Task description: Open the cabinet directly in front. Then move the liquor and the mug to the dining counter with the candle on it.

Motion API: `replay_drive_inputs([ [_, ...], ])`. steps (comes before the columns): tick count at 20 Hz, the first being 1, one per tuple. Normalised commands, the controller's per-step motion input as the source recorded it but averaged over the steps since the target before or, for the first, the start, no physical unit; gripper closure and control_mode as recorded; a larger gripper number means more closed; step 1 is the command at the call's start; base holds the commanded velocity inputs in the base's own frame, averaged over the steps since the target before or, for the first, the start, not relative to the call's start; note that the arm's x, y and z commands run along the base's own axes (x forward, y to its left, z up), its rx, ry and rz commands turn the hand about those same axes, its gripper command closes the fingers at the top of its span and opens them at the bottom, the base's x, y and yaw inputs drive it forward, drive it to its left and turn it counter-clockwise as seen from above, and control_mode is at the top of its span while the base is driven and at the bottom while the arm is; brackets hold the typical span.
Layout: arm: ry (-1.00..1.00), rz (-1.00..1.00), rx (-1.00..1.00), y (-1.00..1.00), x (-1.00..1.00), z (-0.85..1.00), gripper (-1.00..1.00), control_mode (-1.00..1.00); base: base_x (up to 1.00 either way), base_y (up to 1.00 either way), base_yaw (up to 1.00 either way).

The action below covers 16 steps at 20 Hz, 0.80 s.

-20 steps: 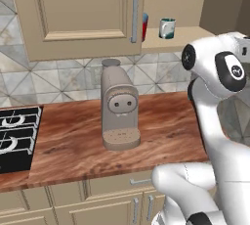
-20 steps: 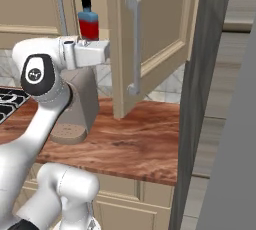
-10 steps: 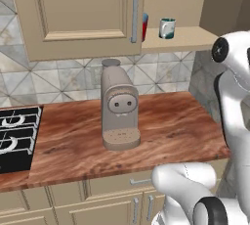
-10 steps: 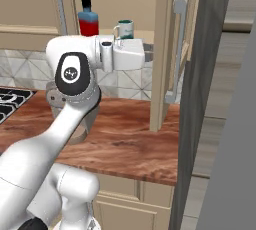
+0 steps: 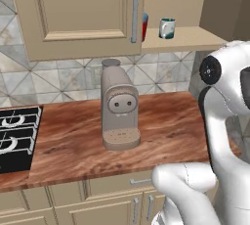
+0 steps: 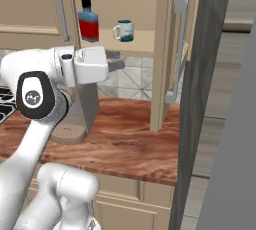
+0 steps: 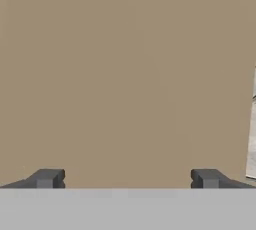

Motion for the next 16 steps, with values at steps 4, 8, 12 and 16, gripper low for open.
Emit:
replay_drive_inputs([
  [4, 0.0, 0.31, 0.0, 1.0, -0.61, 0.0, -1.0, -1.0, 0.0, 0.0, 0.0],
  [8, 0.0, 0.36, 0.0, 1.0, -0.54, 0.0, -1.0, -1.0, 0.0, 0.0, 0.0],
  [12, 0.0, 0.48, 0.0, 1.0, -0.32, 0.0, -1.0, -1.0, 0.0, 0.0, 0.0],
  [16, 0.0, 0.57, -0.01, 1.0, -0.17, 0.0, -1.0, -1.0, 0.0, 0.0, 0.0],
])
